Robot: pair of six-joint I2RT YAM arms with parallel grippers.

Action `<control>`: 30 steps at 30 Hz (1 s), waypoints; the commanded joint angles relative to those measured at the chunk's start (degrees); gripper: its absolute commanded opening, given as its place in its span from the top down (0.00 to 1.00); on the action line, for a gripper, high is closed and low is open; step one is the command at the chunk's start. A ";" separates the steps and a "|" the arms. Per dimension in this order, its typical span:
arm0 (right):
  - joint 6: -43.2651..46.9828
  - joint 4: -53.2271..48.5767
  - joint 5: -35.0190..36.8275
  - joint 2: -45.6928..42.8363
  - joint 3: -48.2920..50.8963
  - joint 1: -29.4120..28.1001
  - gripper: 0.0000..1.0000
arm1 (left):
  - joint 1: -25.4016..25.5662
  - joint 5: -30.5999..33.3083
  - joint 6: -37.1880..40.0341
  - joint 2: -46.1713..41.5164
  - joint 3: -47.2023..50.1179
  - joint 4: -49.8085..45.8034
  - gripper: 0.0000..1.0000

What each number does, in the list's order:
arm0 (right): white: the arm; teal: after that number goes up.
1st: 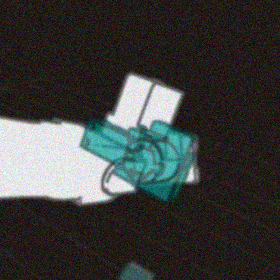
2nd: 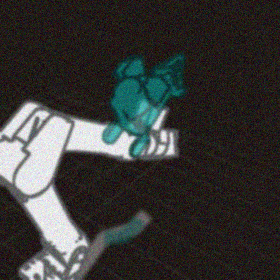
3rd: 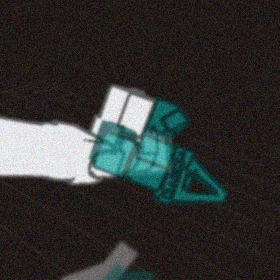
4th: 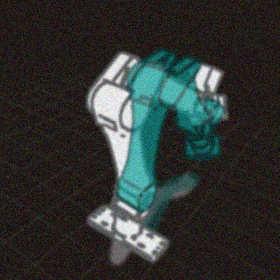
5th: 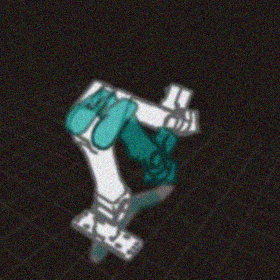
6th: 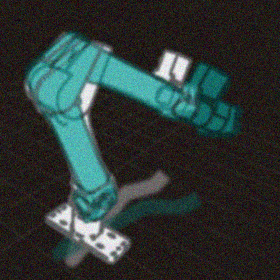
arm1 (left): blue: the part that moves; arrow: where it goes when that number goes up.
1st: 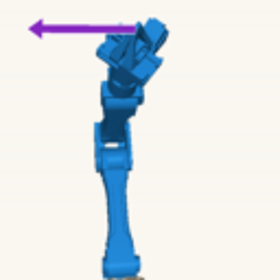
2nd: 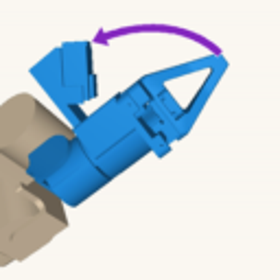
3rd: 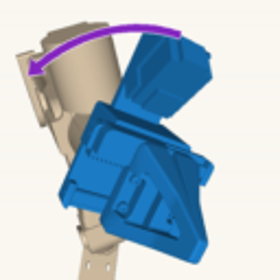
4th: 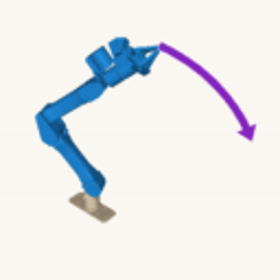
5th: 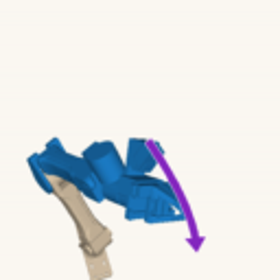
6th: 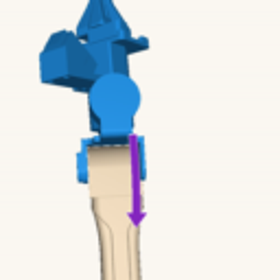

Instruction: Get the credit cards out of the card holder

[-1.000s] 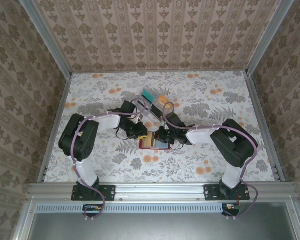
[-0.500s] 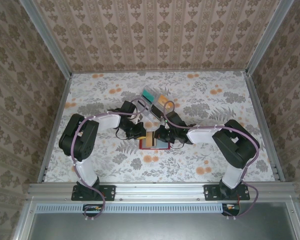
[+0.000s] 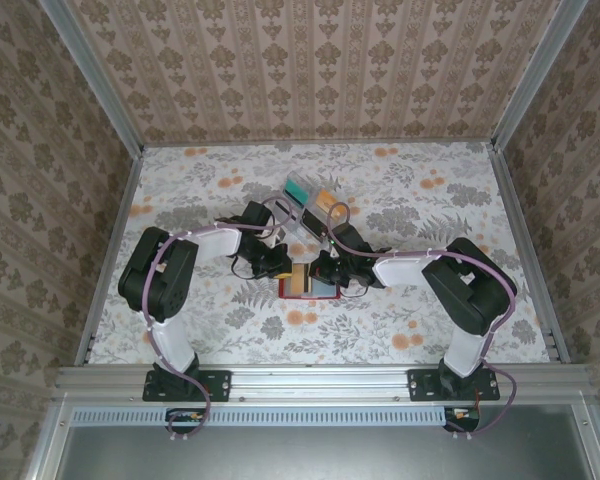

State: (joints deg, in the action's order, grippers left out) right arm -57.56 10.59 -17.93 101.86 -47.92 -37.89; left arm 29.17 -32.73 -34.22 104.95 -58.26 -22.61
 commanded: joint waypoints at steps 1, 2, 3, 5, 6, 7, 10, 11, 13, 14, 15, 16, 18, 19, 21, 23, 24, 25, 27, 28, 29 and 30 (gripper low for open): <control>0.98 1.14 1.76 -2.98 1.73 -0.17 1.00 | 0.28 3.86 1.39 2.56 0.63 -4.05 0.94; 2.07 1.31 2.42 -4.01 2.66 -0.15 1.00 | 0.28 3.99 1.56 2.46 0.32 -4.32 0.93; 2.81 1.00 3.07 -5.00 3.60 -0.08 1.00 | 0.28 3.99 1.69 2.33 0.10 -4.59 0.92; 4.33 0.10 3.85 -6.54 5.28 0.34 1.00 | 0.28 3.78 1.79 2.12 -0.55 -4.81 0.90; 4.74 0.17 3.72 -7.19 6.06 0.67 1.00 | 0.28 3.62 1.81 1.95 -0.73 -4.81 0.88; 5.11 0.50 3.78 -7.84 6.91 1.00 1.00 | 0.28 3.24 1.79 1.85 -1.11 -4.81 0.87; 5.53 1.58 3.78 -9.43 8.34 1.59 1.00 | 0.37 2.05 1.92 1.12 -2.23 -4.84 0.84; 5.68 1.61 3.78 -9.73 8.45 1.72 1.00 | 0.36 1.79 2.06 0.68 -2.59 -4.74 0.82; 6.28 2.30 3.97 -10.39 8.84 1.77 1.00 | 0.36 1.18 1.97 -0.40 -3.10 -4.02 0.79; 6.36 2.65 4.20 -10.83 9.13 1.85 1.00 | 0.37 0.92 1.90 -1.11 -3.27 -3.63 0.77; 6.52 2.85 4.17 -11.25 9.31 1.92 1.00 | 0.36 0.84 1.88 -1.83 -3.56 -3.44 0.76; 6.61 2.71 4.10 -11.79 9.34 2.07 1.00 | 0.40 0.64 1.79 -2.51 -3.77 -3.09 0.74; 7.05 1.97 4.05 -12.65 9.20 2.28 1.00 | 0.36 0.23 1.55 -3.71 -4.21 -2.73 0.72; 7.20 1.21 4.05 -13.02 9.03 2.37 1.00 | 0.38 -0.01 1.37 -4.16 -4.25 -2.57 0.71; 7.62 0.19 3.64 -13.63 8.81 2.63 1.00 | 0.36 -0.27 0.97 -4.97 -4.21 -2.18 0.69; 7.41 -0.27 3.32 -14.92 9.05 3.07 1.00 | 0.36 -0.23 -0.05 -5.89 -3.34 -0.65 0.68; 7.42 -0.40 3.10 -15.69 9.16 3.31 1.00 | 0.36 -0.13 -0.62 -6.35 -2.67 0.54 0.65; 7.42 -0.22 2.71 -16.77 9.39 3.49 1.00 | 0.30 -0.11 -1.34 -6.90 -1.73 2.04 0.61; 7.54 0.38 1.96 -18.36 9.69 3.76 1.00 | 0.28 -0.78 -2.53 -7.92 -0.13 5.04 0.56; 7.77 0.41 1.23 -18.82 9.52 4.03 1.00 | 0.28 -1.56 -3.31 -8.43 0.64 6.55 0.52; 7.66 0.59 0.15 -19.12 9.43 4.43 1.00 | 0.28 -2.16 -4.26 -9.10 1.32 7.68 0.48; 7.59 1.04 -0.74 -19.36 9.43 4.72 1.00 | 0.28 -2.44 -5.09 -9.86 2.03 8.58 0.45</control>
State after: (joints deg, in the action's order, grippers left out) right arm -50.92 11.51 -16.05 84.31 -38.87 -33.95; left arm 29.28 -33.26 -36.34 97.58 -58.22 -18.15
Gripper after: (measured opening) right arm 0.064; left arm 0.535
